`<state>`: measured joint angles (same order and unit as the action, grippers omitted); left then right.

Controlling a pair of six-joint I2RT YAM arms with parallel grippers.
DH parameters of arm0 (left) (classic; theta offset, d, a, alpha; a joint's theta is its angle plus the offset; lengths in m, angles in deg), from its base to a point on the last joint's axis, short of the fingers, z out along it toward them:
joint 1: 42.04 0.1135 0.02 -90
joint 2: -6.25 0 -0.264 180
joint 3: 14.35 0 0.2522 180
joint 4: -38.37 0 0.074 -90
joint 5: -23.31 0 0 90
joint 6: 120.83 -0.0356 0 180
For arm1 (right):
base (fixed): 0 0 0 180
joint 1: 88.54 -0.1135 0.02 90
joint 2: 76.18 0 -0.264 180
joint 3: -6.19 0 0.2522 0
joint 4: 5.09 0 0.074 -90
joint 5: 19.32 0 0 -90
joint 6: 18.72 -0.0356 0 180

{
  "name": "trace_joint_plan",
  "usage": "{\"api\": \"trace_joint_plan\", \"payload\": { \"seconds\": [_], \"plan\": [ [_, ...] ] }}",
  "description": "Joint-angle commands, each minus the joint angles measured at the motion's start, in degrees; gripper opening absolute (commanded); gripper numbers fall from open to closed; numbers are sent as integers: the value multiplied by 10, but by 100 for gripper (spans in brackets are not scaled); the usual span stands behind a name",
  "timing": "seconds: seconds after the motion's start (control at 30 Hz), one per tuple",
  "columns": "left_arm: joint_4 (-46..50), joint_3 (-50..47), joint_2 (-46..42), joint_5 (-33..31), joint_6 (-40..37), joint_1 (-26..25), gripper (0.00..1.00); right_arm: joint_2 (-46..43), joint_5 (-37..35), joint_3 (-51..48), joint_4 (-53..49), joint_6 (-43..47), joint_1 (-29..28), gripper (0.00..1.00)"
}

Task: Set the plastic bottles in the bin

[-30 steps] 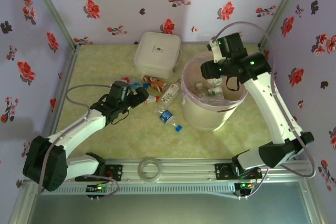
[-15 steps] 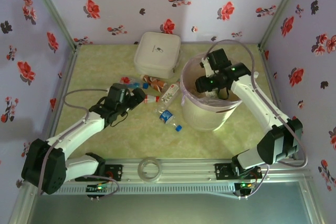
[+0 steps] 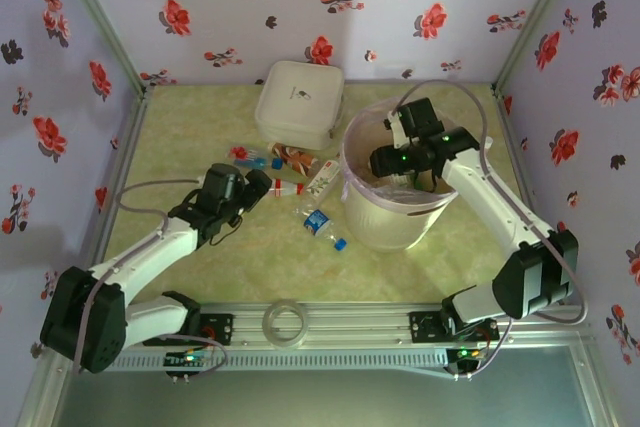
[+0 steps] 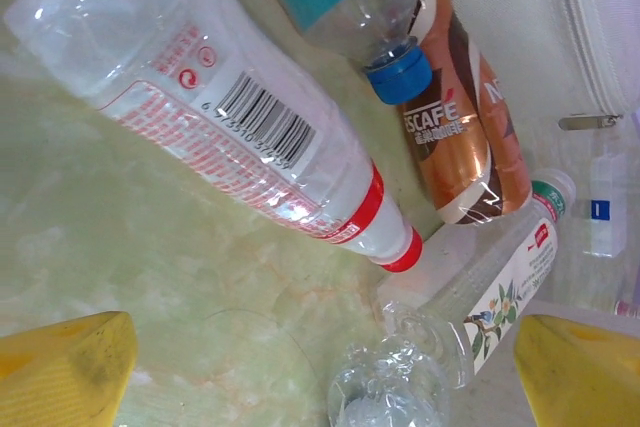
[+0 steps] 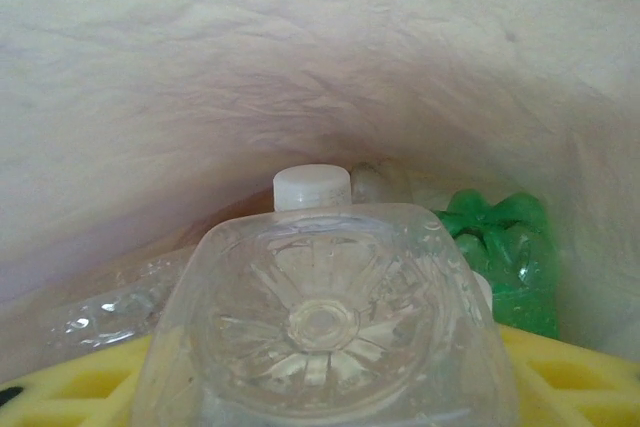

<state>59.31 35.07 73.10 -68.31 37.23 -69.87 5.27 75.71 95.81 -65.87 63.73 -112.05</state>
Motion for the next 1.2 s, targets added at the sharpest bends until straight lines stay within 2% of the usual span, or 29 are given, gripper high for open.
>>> {"api": "trace_joint_plan", "payload": {
  "seconds": [0.0,0.2,0.4,0.67,1.17],
  "plan": [
    [6,-2,10,-23,40,5,97,-34,-10,45,-29,5,0,69],
    [55,10,37,-48,96,5,98,-71,-40,77,-71,21,0,78],
    [52,10,48,-48,123,5,98,-98,-68,93,-111,35,2,85],
    [8,31,88,-48,190,0,96,-142,-82,80,-107,24,4,86],
    [-61,140,270,-54,314,-68,92,-164,-106,67,-100,26,9,86]
  ]
}}
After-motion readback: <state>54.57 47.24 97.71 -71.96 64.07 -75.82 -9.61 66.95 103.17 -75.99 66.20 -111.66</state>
